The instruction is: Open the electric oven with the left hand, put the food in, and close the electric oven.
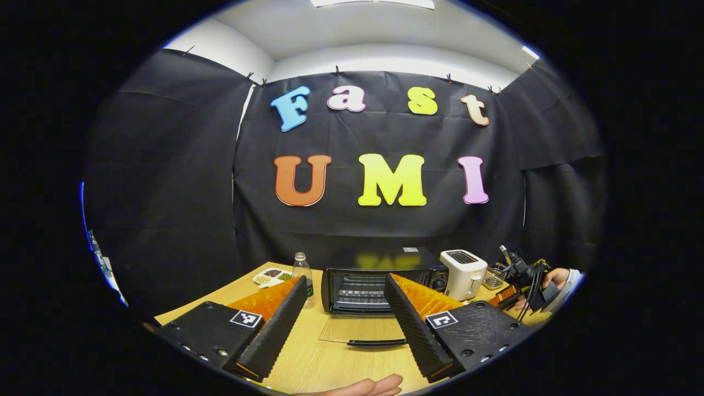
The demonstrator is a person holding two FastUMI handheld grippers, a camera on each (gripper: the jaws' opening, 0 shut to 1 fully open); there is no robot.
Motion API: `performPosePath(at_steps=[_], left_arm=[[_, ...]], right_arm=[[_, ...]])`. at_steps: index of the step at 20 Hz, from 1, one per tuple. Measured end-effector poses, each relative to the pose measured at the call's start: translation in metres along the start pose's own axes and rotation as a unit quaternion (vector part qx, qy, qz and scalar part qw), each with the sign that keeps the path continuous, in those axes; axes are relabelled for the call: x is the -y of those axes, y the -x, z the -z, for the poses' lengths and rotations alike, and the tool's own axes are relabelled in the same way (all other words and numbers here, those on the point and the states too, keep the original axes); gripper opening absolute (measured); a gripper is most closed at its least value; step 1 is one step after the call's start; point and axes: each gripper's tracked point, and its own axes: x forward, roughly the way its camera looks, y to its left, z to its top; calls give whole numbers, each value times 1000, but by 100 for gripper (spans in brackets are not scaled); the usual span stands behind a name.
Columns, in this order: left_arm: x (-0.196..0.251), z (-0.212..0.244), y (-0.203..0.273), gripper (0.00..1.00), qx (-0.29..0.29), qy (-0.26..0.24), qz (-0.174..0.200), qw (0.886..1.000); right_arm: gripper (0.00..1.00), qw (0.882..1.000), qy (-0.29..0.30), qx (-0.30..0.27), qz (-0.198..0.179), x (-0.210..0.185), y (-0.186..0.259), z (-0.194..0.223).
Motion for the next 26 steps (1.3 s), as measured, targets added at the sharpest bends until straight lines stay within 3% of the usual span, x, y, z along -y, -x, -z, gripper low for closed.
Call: performPosePath(at_steps=[1,2,3,4,5,7,14,18,23,26], left_arm=[[1,2,0,93,-2,-1,2,1000],[4,7,0,93,-7,3,8,1000],[5,10,3,92,-14,6,11,1000],[6,13,3,93,-19,8,14,1000],[5,14,4,93,-21,9,14,1000],[0,16,4,93,-22,8,10,1000],[-13,10,10,93,-3,10,10,1000],[-16,9,10,93,4,30,19,999],[-30,14,14,93,6,34,28,999],[-36,21,19,93,-5,43,34,998]], right_arm=[[88,1000,-5,-8,-6,3,-4,-2],[72,1000,-9,-7,-19,-1,-9,-4],[81,999,-13,-11,-39,-6,-12,-2],[59,998,-21,-12,-54,-11,-11,-2],[48,998,-26,-8,-54,-12,-12,-2],[43,999,-20,-3,-46,-12,-10,-1],[42,999,-2,35,-29,-36,14,10],[42,996,-10,66,-56,-67,10,15],[42,993,-13,91,-71,-108,-29,25],[42,989,-32,104,-104,-144,-59,28]])
